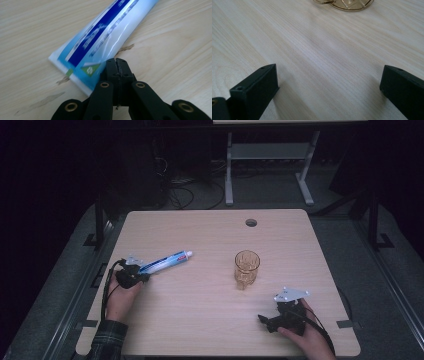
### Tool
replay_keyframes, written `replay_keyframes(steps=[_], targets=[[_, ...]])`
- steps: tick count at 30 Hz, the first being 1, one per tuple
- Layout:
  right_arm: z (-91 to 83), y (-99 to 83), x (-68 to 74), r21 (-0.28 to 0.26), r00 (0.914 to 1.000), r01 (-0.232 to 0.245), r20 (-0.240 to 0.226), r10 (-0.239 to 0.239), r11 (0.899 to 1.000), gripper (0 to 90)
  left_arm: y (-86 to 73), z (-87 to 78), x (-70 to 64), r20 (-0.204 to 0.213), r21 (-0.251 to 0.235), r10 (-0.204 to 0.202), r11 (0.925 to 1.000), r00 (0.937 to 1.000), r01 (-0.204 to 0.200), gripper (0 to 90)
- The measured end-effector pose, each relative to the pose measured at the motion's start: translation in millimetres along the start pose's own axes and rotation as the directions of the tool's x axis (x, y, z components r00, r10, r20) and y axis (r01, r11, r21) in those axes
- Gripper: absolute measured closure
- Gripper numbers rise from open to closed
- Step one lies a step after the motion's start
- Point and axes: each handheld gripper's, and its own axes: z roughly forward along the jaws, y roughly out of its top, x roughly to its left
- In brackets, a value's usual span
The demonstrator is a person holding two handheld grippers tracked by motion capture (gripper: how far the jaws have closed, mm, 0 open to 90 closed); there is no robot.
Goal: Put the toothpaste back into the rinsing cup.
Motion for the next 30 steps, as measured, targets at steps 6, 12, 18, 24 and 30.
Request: replay_keyframes(steps=[6, 12, 18, 24, 30], targets=[[0.0, 0.0, 0.0, 0.000, 1.0000, 0.000, 0.000, 0.000, 1.000, 0.9, 3.1, -3.0, -1.6, 0.022, -0.019, -0.007, 0.9998, 0.9997, 0.008, 90.0], [0.2, 0.2, 0.1, 0.001, 1.0000, -0.001, 0.000, 0.001, 1.000, 0.9, 19.3, -5.2, -5.0, 0.055, -0.051, -0.002, 0.9987, 0.9985, 0.005, 90.0], [0.2, 0.2, 0.1, 0.000, 1.0000, -0.001, 0.000, 0.001, 1.000, 0.9, 32.2, -1.3, -3.3, 0.065, -0.058, -0.011, 0.9982, 0.9978, 0.015, 90.0], [0.2, 0.2, 0.1, 0.001, 1.0000, 0.000, 0.000, 0.000, 1.000, 1.0, 51.1, 1.6, 2.4, 0.080, -0.070, -0.017, 0.9973, 0.9967, 0.023, 90.0], [0.2, 0.2, 0.1, 0.001, 1.0000, -0.001, 0.000, 0.001, 1.000, 0.9, 69.9, 9.4, 0.6, 0.098, -0.077, -0.007, 0.9969, 0.9952, 0.014, 90.0]])
